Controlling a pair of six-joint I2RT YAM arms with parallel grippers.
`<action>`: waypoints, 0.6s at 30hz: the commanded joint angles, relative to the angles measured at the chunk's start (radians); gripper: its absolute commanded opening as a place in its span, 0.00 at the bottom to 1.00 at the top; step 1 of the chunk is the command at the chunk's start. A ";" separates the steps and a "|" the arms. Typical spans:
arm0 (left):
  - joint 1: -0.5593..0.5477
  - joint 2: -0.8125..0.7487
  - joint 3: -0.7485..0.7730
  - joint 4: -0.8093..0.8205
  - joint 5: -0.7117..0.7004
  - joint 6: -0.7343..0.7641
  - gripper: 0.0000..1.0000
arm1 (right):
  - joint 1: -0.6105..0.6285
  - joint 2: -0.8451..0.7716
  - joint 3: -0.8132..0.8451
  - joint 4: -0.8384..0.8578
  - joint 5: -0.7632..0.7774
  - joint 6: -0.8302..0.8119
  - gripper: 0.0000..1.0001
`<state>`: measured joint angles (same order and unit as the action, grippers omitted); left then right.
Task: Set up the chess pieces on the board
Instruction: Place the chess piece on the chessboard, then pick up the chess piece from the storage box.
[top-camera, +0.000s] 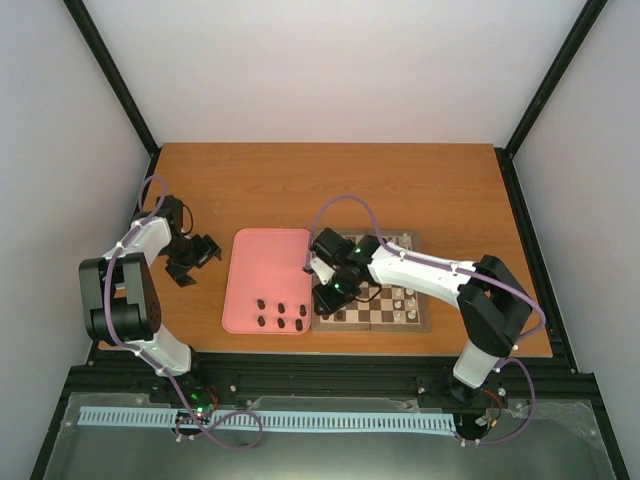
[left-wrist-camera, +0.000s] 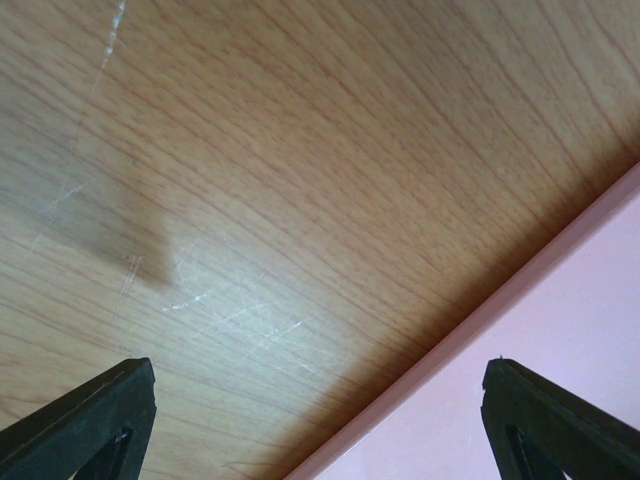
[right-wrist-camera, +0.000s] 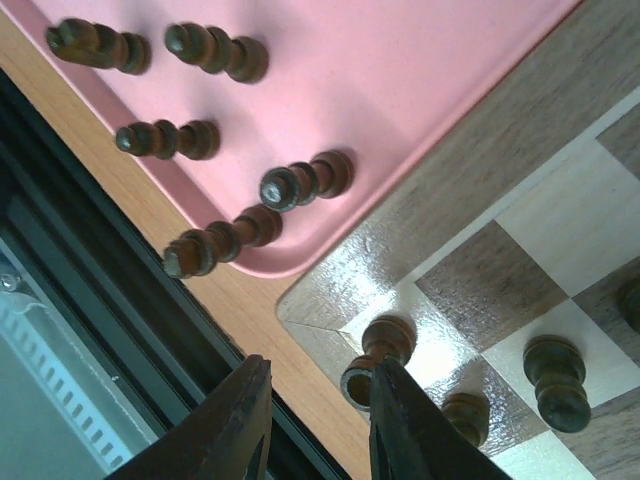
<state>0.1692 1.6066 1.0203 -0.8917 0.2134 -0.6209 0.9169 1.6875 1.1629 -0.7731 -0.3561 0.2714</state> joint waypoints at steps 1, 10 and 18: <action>0.005 -0.007 0.014 0.001 0.009 0.009 1.00 | 0.008 -0.031 0.065 -0.063 -0.010 -0.032 0.27; 0.005 -0.001 0.009 0.007 0.016 0.007 1.00 | 0.010 -0.041 0.141 -0.119 0.073 -0.028 0.48; 0.006 -0.005 0.021 0.000 0.017 0.006 1.00 | 0.049 0.117 0.384 -0.162 0.095 -0.090 0.92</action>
<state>0.1692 1.6070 1.0203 -0.8906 0.2188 -0.6209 0.9386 1.7199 1.4326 -0.9150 -0.2840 0.2249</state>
